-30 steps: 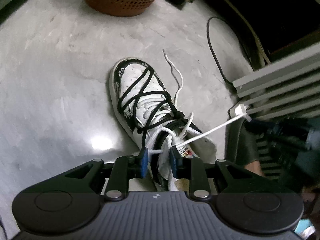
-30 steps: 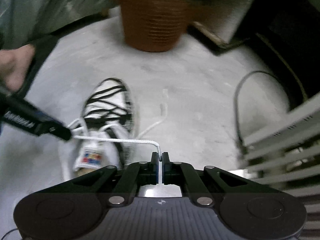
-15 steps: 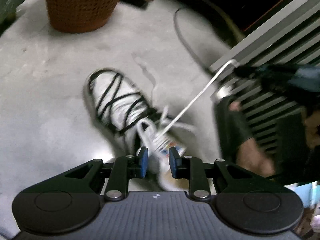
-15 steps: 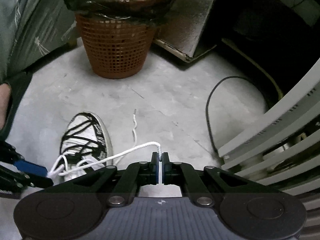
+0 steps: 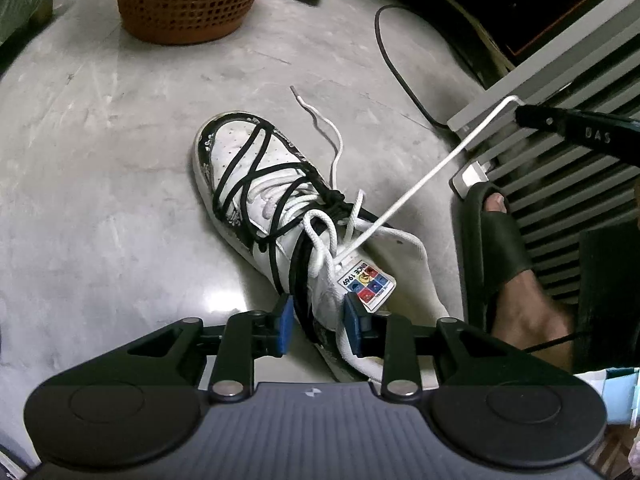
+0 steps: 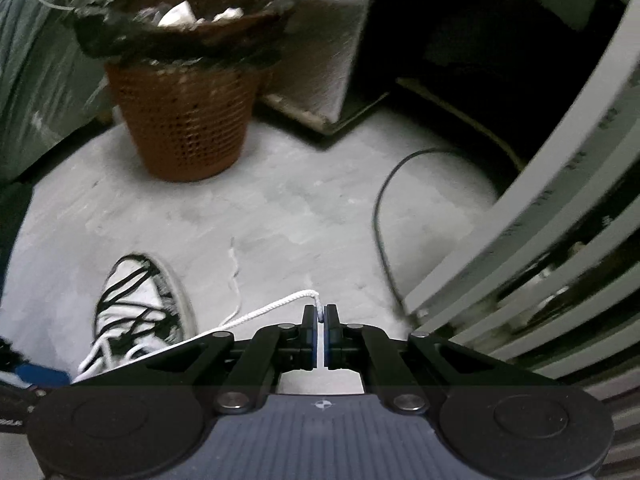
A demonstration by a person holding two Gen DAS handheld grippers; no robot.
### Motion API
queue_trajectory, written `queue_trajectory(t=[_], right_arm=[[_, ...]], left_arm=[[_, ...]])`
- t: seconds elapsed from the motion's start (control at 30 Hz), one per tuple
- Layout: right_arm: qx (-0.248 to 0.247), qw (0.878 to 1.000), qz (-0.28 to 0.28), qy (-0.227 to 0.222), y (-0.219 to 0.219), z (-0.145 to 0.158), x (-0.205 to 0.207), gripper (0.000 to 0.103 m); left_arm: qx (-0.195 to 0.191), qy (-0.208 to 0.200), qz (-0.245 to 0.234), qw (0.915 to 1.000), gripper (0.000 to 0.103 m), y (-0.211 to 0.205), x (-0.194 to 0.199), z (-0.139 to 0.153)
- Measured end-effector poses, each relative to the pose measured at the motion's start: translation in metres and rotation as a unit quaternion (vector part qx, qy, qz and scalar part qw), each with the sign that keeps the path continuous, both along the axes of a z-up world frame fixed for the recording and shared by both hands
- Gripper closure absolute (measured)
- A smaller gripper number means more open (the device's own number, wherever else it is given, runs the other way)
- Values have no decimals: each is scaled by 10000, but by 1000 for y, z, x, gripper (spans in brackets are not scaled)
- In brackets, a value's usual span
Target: Lace up shoes with both hands
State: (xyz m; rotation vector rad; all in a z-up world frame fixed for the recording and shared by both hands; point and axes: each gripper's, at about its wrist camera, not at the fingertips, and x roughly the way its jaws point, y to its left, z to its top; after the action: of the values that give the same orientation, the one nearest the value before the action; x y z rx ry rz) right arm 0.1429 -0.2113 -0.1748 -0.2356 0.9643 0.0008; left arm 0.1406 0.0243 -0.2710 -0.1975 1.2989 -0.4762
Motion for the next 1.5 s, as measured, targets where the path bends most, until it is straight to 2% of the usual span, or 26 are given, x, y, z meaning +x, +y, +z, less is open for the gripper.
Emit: queue_trajectory(t=[0.13, 0.33, 0.57, 0.83, 0.9, 1.0, 1.1, 1.27, 1.4, 1.5], right_arm=[[-235, 9989, -246, -319, -6, 10, 0, 100], [-217, 9949, -736, -661, -26, 26, 5, 99], [-223, 9948, -620, -780, -23, 30, 7, 99], [45, 9954, -626, -728, -24, 29, 7, 99], [248, 9958, -523, -714, -22, 28, 9, 100], [248, 9974, -273, -626, -12, 25, 10, 100], [452, 9972, -53, -601, -3, 24, 10, 100], [700, 9937, 670, -560, 20, 23, 8, 100], [1114, 9848, 1274, -399, 37, 22, 6, 100], [1821, 9683, 1694, -230, 43, 24, 8, 100]], left_arm=[[24, 41, -20, 10000, 70, -2, 2, -1], [230, -42, -212, 9995, 69, -11, -1, -4], [320, -123, -205, 9992, 69, -11, -2, -3], [341, -96, 119, 9993, 69, 2, 2, -3], [343, -114, 144, 9992, 69, 1, 2, -2], [405, -244, 38, 9989, 72, -4, 0, 1], [375, -342, -42, 9987, 72, -6, 1, 7], [100, -644, -10, 9979, 72, -3, 7, 22], [-22, -1015, -28, 9948, 72, -7, 12, 36], [91, -1417, -290, 9894, 72, -18, 13, 49]])
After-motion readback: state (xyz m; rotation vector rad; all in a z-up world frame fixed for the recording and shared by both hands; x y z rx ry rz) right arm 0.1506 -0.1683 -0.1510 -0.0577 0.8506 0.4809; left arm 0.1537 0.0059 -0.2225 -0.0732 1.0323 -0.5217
